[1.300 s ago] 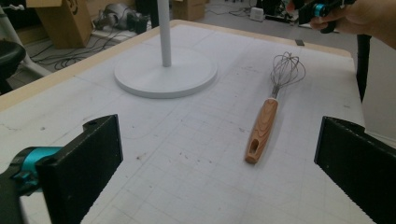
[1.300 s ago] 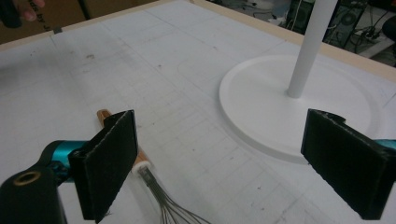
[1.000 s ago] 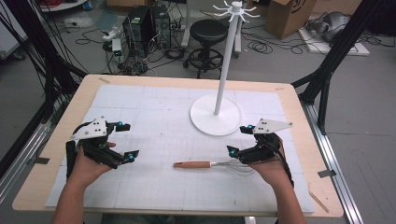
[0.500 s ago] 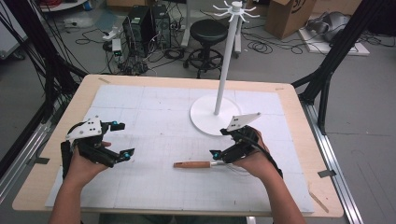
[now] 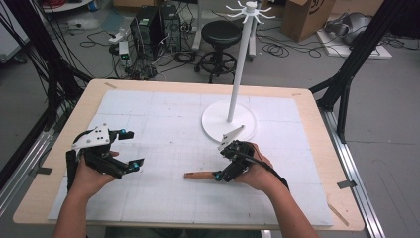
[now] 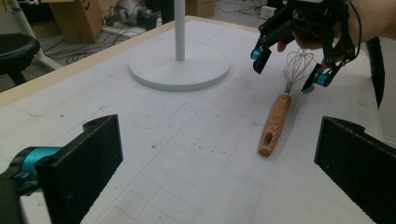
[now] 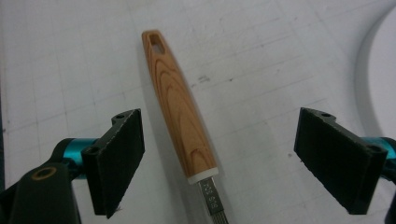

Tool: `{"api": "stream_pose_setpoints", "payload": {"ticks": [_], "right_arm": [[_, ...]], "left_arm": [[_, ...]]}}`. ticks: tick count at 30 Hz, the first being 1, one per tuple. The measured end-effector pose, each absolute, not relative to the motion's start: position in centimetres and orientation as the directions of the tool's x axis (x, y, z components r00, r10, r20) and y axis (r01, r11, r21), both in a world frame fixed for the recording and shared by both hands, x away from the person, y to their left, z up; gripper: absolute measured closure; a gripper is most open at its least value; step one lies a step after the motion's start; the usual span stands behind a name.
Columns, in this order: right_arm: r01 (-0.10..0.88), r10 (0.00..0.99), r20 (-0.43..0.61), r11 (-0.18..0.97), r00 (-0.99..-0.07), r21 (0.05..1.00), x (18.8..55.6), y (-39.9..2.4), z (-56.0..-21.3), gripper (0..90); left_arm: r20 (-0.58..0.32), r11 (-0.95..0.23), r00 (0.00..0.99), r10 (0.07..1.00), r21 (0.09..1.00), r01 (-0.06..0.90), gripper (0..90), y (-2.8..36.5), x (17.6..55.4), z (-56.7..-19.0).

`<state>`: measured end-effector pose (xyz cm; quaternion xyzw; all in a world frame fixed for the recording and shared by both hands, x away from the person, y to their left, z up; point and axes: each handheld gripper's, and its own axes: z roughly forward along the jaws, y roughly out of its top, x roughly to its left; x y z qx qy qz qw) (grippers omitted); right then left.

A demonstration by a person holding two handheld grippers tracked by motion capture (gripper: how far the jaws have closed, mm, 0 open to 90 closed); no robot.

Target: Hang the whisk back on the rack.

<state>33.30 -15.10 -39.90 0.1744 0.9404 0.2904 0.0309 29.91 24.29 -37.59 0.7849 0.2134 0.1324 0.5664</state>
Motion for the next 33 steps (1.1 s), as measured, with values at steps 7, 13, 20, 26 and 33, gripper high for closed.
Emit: {"api": "stream_pose_setpoints", "payload": {"ticks": [7, 13, 20, 26, 33], "right_arm": [[0.281, 0.288, 0.056, 0.846, -0.956, 0.453, 33.3, -14.1, -41.0, 33.2], [0.300, 0.302, 0.055, 0.878, -0.952, 0.373, 33.4, -13.5, -41.8, 51.2], [0.299, 0.315, 0.006, 0.892, -0.949, 0.338, 33.1, -12.9, -41.7, 54.9], [0.261, 0.276, -0.004, 0.912, -0.961, 0.317, 32.9, -12.7, -41.5, 66.3], [0.255, 0.273, -0.019, 0.918, -0.962, 0.304, 32.6, -12.5, -41.3, 71.6]], "left_arm": [[-0.034, -0.276, 0.875, 0.484, 0.942, 0.189, 1.6, 24.2, 30.0, -37.8], [-0.033, -0.279, 0.876, 0.482, 0.942, 0.189, 1.6, 24.1, 30.1, -37.9], [-0.032, -0.282, 0.875, 0.483, 0.940, 0.190, 1.6, 24.0, 30.0, -37.9], [-0.033, -0.279, 0.875, 0.483, 0.941, 0.189, 1.6, 24.1, 30.0, -37.9], [-0.031, -0.281, 0.876, 0.482, 0.941, 0.187, 1.6, 24.1, 29.9, -37.8]]}}
